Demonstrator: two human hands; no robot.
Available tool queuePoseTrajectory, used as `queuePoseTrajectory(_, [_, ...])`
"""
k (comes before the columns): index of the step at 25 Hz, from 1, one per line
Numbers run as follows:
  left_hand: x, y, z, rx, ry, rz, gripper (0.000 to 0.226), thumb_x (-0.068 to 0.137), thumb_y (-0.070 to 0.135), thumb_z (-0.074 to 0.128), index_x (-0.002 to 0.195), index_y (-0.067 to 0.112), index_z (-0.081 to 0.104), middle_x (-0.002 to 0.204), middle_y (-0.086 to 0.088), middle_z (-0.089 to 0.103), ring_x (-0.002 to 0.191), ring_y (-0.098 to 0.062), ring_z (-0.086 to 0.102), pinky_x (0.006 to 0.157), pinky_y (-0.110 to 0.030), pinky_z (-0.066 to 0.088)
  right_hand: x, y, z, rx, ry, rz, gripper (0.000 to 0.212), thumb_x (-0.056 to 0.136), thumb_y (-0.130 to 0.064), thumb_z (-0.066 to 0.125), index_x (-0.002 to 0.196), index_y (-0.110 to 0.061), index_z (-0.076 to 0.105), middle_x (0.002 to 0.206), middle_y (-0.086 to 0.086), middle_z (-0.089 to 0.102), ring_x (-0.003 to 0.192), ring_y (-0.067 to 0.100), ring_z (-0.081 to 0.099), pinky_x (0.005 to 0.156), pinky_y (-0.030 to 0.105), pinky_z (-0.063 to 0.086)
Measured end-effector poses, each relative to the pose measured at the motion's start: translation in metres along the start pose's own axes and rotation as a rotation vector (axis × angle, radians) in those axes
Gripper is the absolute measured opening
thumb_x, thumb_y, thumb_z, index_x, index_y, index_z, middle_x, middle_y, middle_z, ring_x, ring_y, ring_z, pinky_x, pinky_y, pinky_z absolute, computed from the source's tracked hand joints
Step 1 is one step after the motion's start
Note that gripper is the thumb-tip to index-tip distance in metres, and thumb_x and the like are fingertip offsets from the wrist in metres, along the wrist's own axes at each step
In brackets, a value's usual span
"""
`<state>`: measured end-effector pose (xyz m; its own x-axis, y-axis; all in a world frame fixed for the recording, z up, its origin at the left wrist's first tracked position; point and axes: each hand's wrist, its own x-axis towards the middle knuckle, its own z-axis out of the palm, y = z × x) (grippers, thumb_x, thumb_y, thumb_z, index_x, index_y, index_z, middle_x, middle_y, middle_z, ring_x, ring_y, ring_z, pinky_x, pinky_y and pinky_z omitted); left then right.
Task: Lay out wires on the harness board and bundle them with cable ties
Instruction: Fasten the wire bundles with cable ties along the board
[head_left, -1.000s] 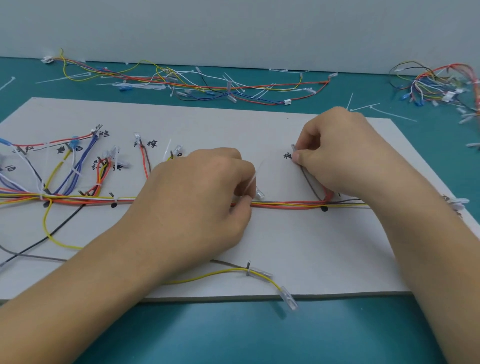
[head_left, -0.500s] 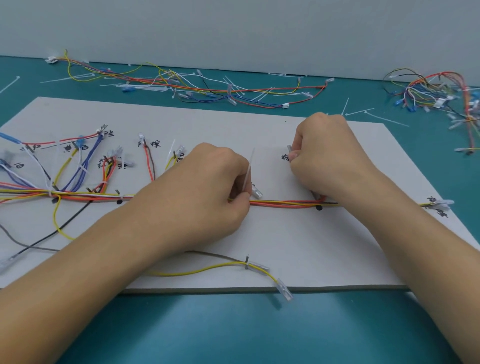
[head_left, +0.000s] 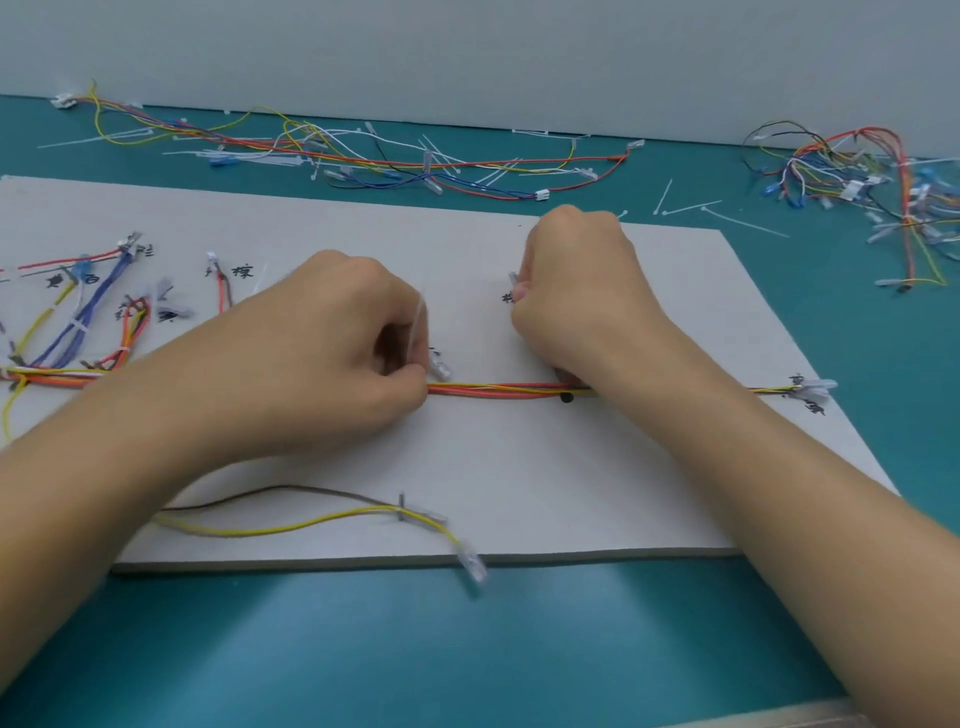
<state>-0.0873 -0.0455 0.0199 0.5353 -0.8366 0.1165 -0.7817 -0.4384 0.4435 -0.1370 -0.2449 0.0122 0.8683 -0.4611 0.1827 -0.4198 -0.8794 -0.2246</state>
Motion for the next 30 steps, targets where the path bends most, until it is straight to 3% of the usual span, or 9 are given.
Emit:
queuePoseTrajectory(4, [-0.008, -0.02, -0.02, 0.049, -0.032, -0.113, 0.01, 0.071, 0.028, 0.07, 0.067, 0.037, 0.07, 0.057, 0.022, 0.062, 0.055, 0.001, 0.06, 0.05, -0.023, 0.043, 0.004, -0.031, 0.005, 0.083, -0.02, -0.063, 0.007, 0.087, -0.012, 0.066, 0.093, -0.014, 0.063, 0.072, 0.002, 0.039, 0.078, 0.03, 0.045, 0.066, 0.03, 0.034])
queuePoseTrajectory(8, [-0.01, -0.022, -0.019, 0.078, -0.002, -0.18, 0.014, 0.065, 0.047, 0.062, 0.078, 0.043, 0.064, 0.073, 0.027, 0.063, 0.072, 0.003, 0.058, 0.055, -0.026, 0.041, 0.011, -0.026, -0.003, 0.229, -0.135, -0.055, 0.011, 0.084, -0.016, 0.068, 0.091, -0.008, 0.071, 0.085, 0.009, 0.069, 0.083, 0.028, 0.065, 0.07, 0.034, 0.056])
queuePoseTrajectory(10, [-0.011, -0.02, -0.014, 0.056, 0.079, -0.185, 0.02, 0.064, 0.051, 0.06, 0.077, 0.035, 0.06, 0.074, 0.013, 0.062, 0.078, 0.004, 0.055, 0.057, -0.026, 0.038, 0.008, -0.006, -0.015, 0.328, -0.198, -0.007, 0.005, 0.082, -0.014, 0.072, 0.084, -0.013, 0.077, 0.075, 0.004, 0.072, 0.069, 0.018, 0.068, 0.069, 0.033, 0.061])
queuePoseTrajectory(13, [-0.011, -0.014, -0.009, 0.043, 0.102, -0.129, 0.019, 0.068, 0.045, 0.061, 0.083, 0.033, 0.059, 0.083, 0.011, 0.055, 0.082, -0.001, 0.054, 0.067, -0.025, 0.04, -0.003, 0.024, -0.028, 0.352, -0.122, -0.025, 0.004, 0.081, -0.019, 0.078, 0.081, -0.022, 0.078, 0.067, -0.012, 0.068, 0.063, -0.002, 0.061, 0.061, 0.019, 0.047])
queuePoseTrajectory(16, [-0.011, -0.006, -0.003, 0.03, 0.096, -0.059, 0.02, 0.073, 0.043, 0.062, 0.089, 0.032, 0.065, 0.091, 0.012, 0.054, 0.089, -0.014, 0.053, 0.084, -0.037, 0.043, -0.015, 0.037, -0.032, 0.357, -0.208, -0.013, 0.005, 0.08, -0.028, 0.08, 0.077, -0.027, 0.077, 0.066, -0.015, 0.071, 0.058, -0.003, 0.061, 0.06, 0.021, 0.043])
queuePoseTrajectory(19, [-0.011, 0.001, 0.005, -0.007, 0.065, 0.012, 0.016, 0.08, 0.041, 0.062, 0.09, 0.031, 0.07, 0.092, 0.012, 0.057, 0.093, -0.015, 0.055, 0.089, -0.047, 0.046, -0.019, 0.035, -0.031, 0.371, -0.289, -0.078, 0.006, 0.084, -0.026, 0.077, 0.078, -0.027, 0.077, 0.063, -0.017, 0.07, 0.052, -0.003, 0.06, 0.053, 0.018, 0.043])
queuePoseTrajectory(22, [-0.008, 0.001, 0.012, -0.05, 0.053, 0.071, 0.005, 0.089, 0.024, 0.07, 0.089, 0.023, 0.074, 0.086, 0.007, 0.062, 0.085, -0.016, 0.061, 0.082, -0.043, 0.049, -0.021, 0.032, -0.034, 0.398, -0.358, -0.152, 0.014, 0.087, -0.018, 0.071, 0.078, -0.025, 0.078, 0.064, -0.011, 0.073, 0.054, 0.003, 0.065, 0.049, 0.014, 0.045])
queuePoseTrajectory(25, [-0.006, -0.003, 0.012, -0.045, 0.068, 0.068, 0.006, 0.088, 0.018, 0.074, 0.086, 0.023, 0.073, 0.081, 0.008, 0.063, 0.078, -0.015, 0.061, 0.081, -0.042, 0.048, -0.023, 0.03, -0.034, 0.422, -0.402, -0.156, 0.008, 0.084, -0.018, 0.076, 0.078, -0.022, 0.079, 0.069, -0.006, 0.076, 0.065, 0.01, 0.072, 0.061, 0.027, 0.057])
queuePoseTrajectory(30, [-0.001, -0.004, 0.009, -0.032, 0.024, 0.048, 0.008, 0.089, 0.02, 0.073, 0.084, 0.025, 0.071, 0.075, 0.009, 0.067, 0.076, -0.011, 0.061, 0.074, -0.033, 0.049, -0.024, 0.024, -0.031, 0.377, -0.327, -0.134, 0.009, 0.079, -0.018, 0.079, 0.071, -0.023, 0.077, 0.062, -0.008, 0.072, 0.056, 0.008, 0.067, 0.061, 0.034, 0.06])
